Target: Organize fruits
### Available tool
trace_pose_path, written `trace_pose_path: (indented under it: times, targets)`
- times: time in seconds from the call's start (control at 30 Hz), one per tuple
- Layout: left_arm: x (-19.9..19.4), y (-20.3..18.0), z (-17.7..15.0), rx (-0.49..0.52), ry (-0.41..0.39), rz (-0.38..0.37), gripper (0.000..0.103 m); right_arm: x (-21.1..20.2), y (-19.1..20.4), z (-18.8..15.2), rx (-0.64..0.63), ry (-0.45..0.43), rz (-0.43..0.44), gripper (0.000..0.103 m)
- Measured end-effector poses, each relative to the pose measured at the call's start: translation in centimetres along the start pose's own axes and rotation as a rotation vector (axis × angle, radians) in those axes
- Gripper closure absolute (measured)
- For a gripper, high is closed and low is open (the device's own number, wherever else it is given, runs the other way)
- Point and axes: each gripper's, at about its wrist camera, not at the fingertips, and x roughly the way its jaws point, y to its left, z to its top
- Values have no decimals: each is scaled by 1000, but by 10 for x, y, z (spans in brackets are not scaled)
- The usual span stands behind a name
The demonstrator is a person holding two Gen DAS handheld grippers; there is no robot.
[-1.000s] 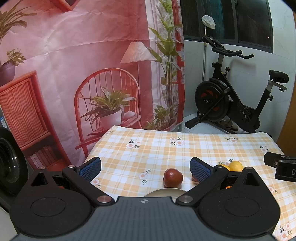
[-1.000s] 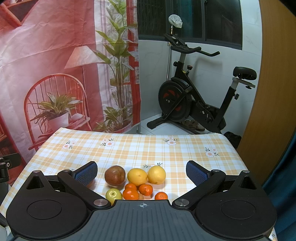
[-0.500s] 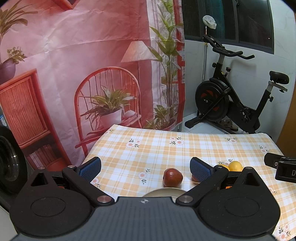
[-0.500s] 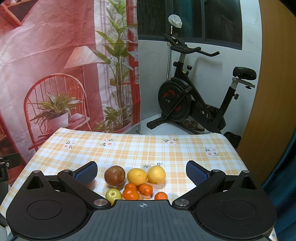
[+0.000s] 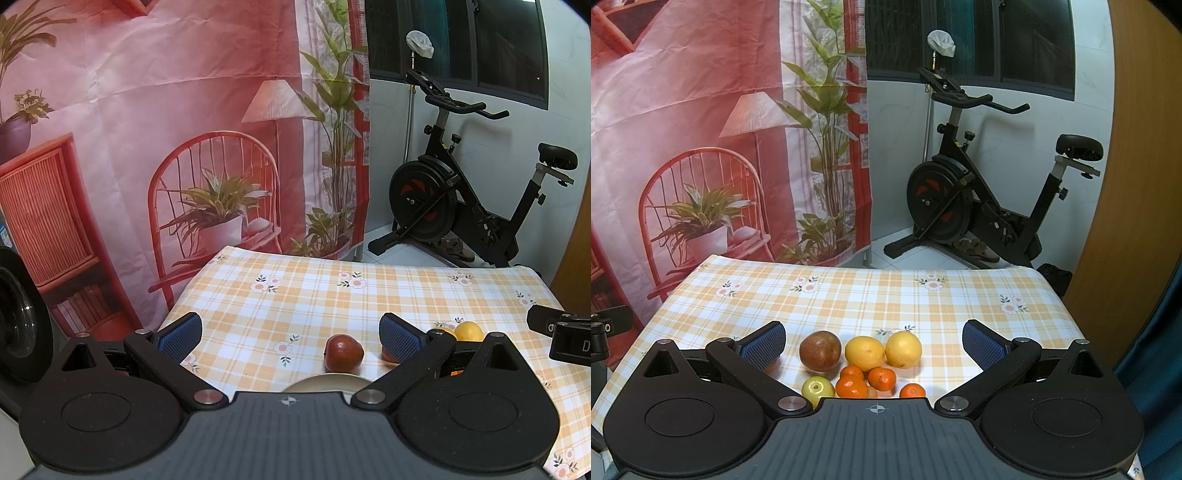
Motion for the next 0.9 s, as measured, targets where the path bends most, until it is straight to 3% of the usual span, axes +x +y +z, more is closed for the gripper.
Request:
trace_pose_path:
  times: [0.9]
  targets:
    - [1,-5,-3,-10,7,-3,0,2,-1,-1,2,-1,1,1]
